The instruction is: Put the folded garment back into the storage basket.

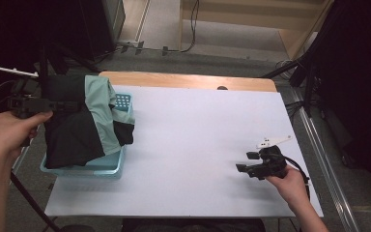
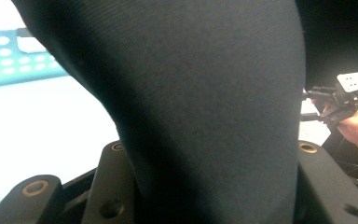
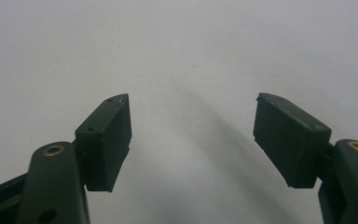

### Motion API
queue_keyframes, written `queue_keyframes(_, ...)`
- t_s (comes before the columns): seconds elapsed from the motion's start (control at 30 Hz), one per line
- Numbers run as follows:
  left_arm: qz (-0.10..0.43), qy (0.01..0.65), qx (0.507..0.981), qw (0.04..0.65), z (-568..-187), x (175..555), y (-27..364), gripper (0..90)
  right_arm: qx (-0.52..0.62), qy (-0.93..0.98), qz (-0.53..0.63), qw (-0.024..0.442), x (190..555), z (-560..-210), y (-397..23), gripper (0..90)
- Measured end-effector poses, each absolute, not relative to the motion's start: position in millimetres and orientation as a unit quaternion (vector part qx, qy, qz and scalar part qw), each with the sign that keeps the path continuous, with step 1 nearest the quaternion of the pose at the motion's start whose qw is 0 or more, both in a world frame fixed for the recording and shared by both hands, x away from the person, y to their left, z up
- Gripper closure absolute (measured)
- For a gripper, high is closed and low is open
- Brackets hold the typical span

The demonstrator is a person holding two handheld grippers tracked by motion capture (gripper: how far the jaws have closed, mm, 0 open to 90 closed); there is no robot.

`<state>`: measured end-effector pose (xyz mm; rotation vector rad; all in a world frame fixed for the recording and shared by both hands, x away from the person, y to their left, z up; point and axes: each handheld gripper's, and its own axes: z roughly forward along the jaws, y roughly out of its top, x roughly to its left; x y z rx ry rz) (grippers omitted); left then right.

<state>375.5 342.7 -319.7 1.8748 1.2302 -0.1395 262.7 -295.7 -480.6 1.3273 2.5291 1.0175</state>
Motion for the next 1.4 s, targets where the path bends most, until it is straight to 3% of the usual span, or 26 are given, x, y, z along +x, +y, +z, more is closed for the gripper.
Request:
queue_keyframes(1.0,-0.042,0.51,0.759,0.402,-316,358,377,56.5,0.441,0.831,0.336,0.056,262,-480,-298,26.3)
queue_keyframes(1.4,-0.06,0.49,0.77,0.404,-330,373,346,56.2,0.443,0.828,0.338,0.054,262,-479,-298,26.3)
